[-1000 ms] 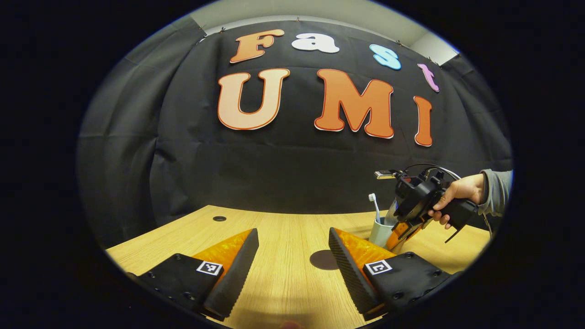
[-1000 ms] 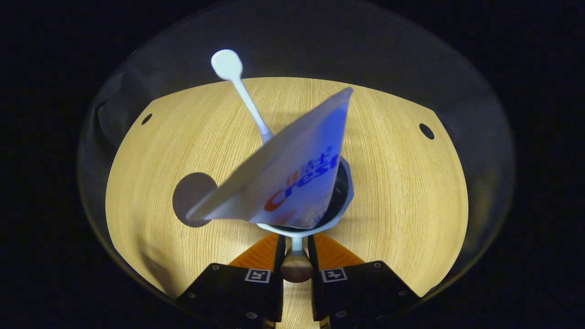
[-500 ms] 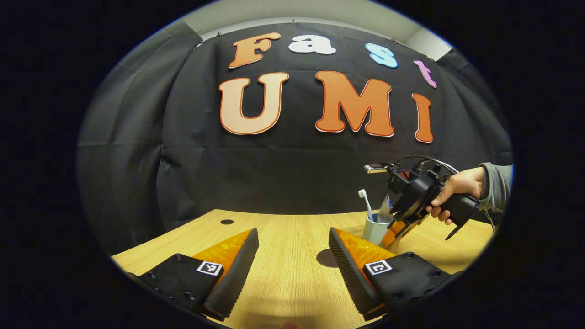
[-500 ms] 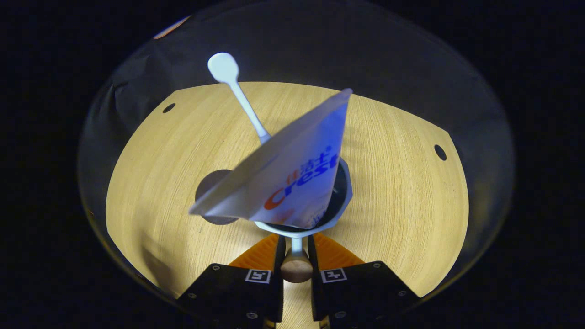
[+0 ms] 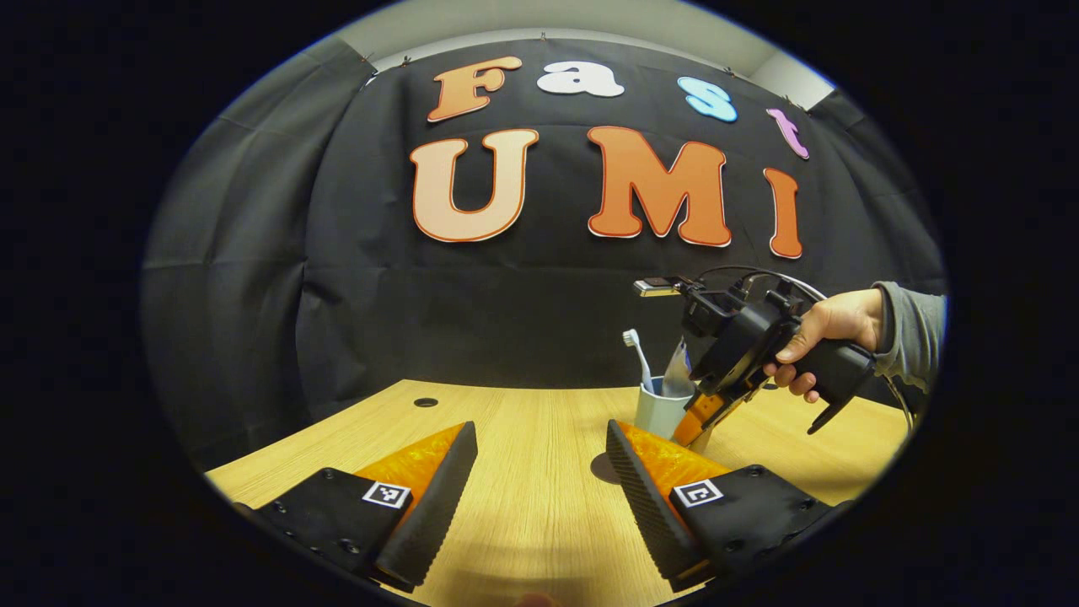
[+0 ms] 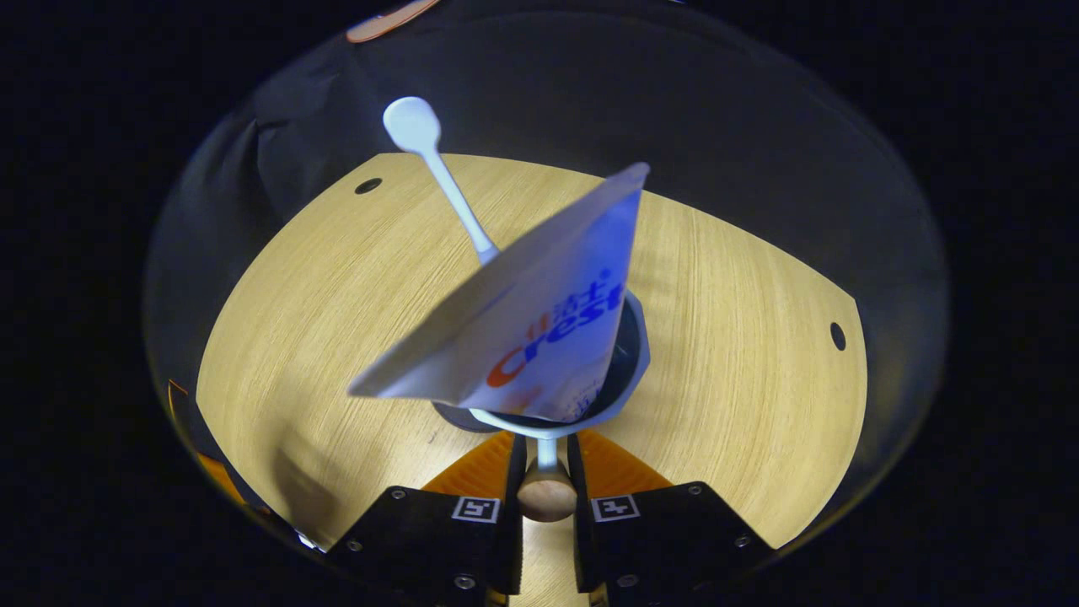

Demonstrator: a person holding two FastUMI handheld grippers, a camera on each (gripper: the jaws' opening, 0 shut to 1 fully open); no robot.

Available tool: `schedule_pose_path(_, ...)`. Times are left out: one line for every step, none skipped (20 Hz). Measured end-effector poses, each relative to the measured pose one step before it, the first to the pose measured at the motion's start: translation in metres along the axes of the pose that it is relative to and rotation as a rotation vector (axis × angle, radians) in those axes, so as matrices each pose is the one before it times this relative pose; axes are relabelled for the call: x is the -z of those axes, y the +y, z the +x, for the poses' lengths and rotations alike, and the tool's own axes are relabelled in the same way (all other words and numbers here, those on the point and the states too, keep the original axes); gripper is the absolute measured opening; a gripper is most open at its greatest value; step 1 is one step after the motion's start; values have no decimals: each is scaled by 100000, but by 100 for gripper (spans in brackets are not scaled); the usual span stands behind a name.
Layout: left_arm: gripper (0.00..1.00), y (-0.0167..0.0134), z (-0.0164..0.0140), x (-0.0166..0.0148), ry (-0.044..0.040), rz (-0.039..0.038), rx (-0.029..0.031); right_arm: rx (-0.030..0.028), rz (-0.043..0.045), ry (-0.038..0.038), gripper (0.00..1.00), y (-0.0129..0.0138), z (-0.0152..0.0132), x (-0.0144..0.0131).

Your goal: Put the toothbrush and toothpaste on the desktop into the cup, then pick up the cup and place it on the coaster on the desktop.

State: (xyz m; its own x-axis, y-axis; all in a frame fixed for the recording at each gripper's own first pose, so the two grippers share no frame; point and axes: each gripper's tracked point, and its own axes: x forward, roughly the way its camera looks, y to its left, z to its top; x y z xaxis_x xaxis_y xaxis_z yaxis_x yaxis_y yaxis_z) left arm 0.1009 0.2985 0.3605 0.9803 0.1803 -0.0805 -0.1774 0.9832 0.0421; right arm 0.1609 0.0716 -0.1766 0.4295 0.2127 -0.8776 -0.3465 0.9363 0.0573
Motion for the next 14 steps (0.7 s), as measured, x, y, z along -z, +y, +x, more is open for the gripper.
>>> schedule_pose_path(98,223,-135,118,138,-270,-460,-802,-952,418,25,-3,28,-3)
schedule_pose_path(98,266,-77,88,181,-462,-414,-305,-1016,126,25,-23,44,-30)
schedule_pose_path(98,214,-148,145,249,-361,-443,-248,-959,-48,25,-41,76,-61)
schedule_pose_path(98,389,-13,115,250,-256,-626,-503,-444,-83,25,27,-24,-17)
schedule_pose_path(98,120,100,93,332,-401,-434,-663,-762,6,25,42,57,-28)
schedule_pose_path(98,189,4,305,394,-605,-174,-507,-881,194,25,0,92,33)
schedule_pose_path(98,27,-17,206,657,-763,85,-364,-970,601,25,-42,-11,76)
schedule_pose_path(98,239,53,308,967,-596,-82,-515,-968,648,25,-18,12,64)
schedule_pose_path(98,116,19,359,659,-468,-294,-495,-391,902,25,1,-17,72)
schedule_pose_path(98,41,-47,239,359,-336,-198,-578,-57,836,25,108,-57,122)
schedule_pose_path(98,48,31,241,566,-441,-294,121,105,805,25,-12,-84,83)
schedule_pose_path(98,88,137,36,572,-503,-172,134,-346,-1004,30,-32,-452,-309)
schedule_pose_path(98,67,-2,143,283,-327,-127,-238,-32,-54,25,-104,600,175)
schedule_pose_path(98,-59,161,-60,331,-92,-203,-245,500,914,25,-102,-217,83)
